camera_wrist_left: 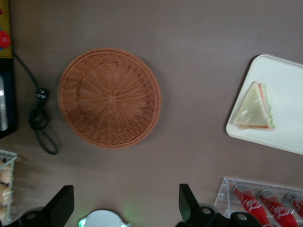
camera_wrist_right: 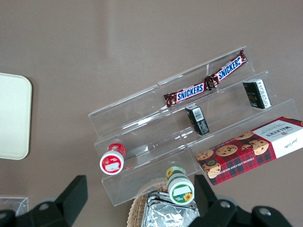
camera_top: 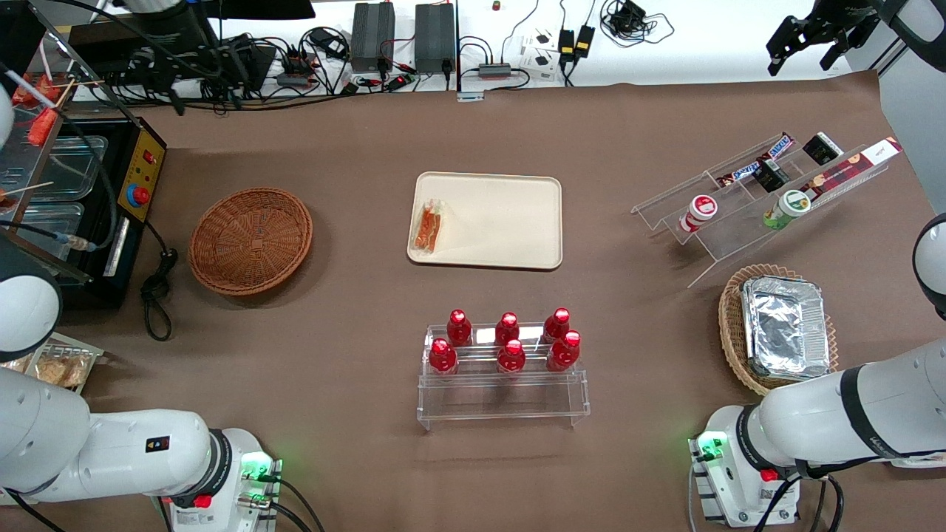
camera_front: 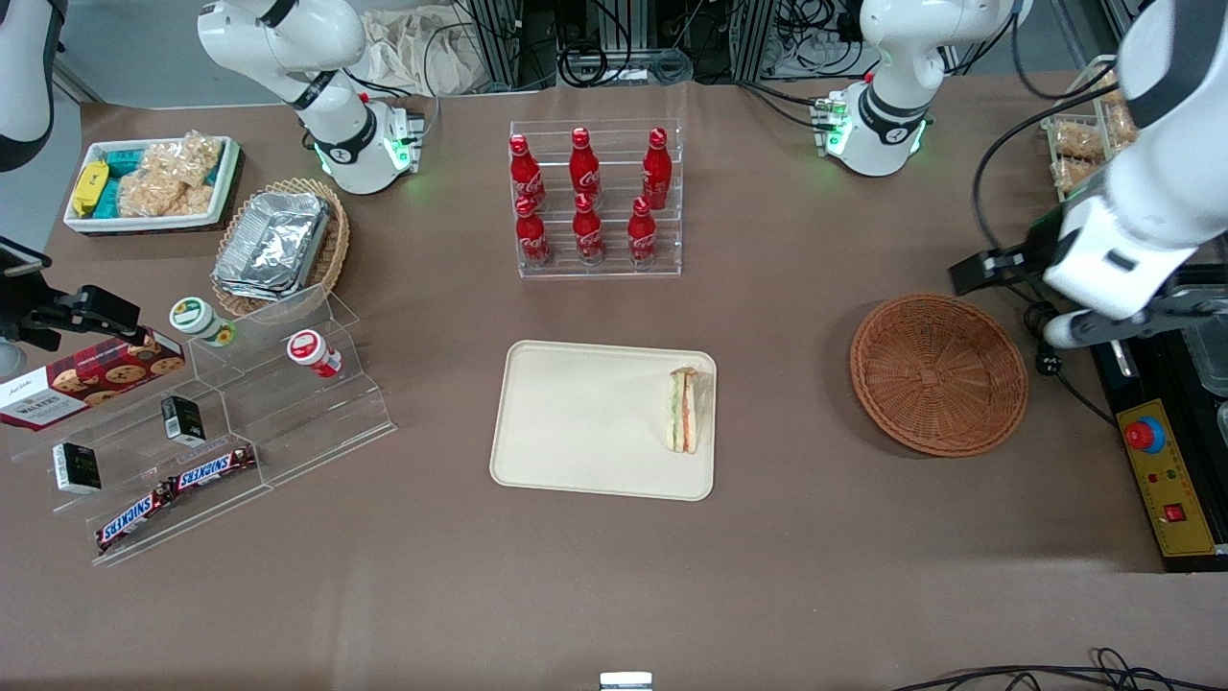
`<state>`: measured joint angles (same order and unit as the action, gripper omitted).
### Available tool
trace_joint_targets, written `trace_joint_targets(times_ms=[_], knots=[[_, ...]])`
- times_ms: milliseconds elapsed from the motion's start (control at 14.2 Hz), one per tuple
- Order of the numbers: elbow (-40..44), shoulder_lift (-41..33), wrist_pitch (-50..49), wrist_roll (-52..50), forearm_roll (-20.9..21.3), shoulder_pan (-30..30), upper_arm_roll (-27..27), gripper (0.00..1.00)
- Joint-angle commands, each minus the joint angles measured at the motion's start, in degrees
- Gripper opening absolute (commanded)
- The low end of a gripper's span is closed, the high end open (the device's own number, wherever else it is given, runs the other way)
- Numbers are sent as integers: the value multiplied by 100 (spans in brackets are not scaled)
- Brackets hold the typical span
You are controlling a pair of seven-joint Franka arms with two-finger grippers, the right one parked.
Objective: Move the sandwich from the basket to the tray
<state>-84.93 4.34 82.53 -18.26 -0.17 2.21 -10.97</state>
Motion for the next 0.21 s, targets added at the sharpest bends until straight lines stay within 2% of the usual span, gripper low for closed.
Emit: trace_joint_targets(times_ms=[0,141], knots=[[-68,-92,-105,86,26,-492,384,99],[160,57,-105,69,26,-616,534,99]])
